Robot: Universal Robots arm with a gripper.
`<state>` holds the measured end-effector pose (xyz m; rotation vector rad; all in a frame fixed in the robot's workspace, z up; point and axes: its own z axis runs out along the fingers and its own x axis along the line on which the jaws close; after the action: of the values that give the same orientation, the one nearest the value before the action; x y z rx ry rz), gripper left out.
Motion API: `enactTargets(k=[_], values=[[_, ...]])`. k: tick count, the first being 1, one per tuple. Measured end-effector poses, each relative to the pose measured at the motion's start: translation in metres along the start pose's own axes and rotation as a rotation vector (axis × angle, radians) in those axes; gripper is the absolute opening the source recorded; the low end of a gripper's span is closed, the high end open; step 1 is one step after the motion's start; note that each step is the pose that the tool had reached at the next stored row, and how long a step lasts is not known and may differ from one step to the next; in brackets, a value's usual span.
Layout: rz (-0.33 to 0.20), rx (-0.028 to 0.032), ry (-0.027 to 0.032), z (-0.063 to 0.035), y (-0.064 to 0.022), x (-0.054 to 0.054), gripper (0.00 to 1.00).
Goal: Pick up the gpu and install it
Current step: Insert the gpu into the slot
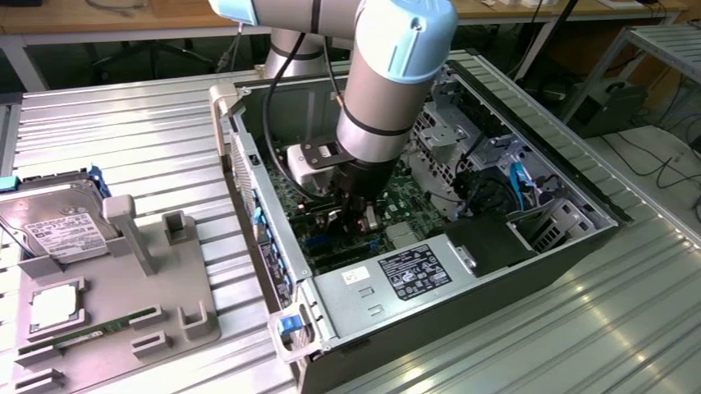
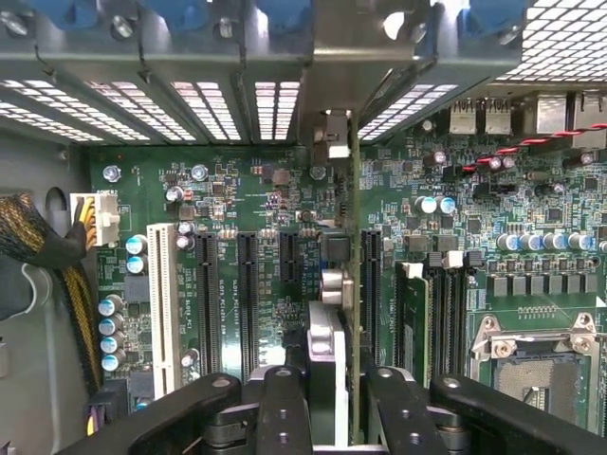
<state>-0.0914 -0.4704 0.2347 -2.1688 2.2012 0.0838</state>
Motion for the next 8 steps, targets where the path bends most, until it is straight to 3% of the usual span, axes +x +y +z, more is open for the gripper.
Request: enactTargets(k=[8], values=[[0.0, -0.0018, 0.01, 0.0001, -0.0032, -0.0017, 0.28]])
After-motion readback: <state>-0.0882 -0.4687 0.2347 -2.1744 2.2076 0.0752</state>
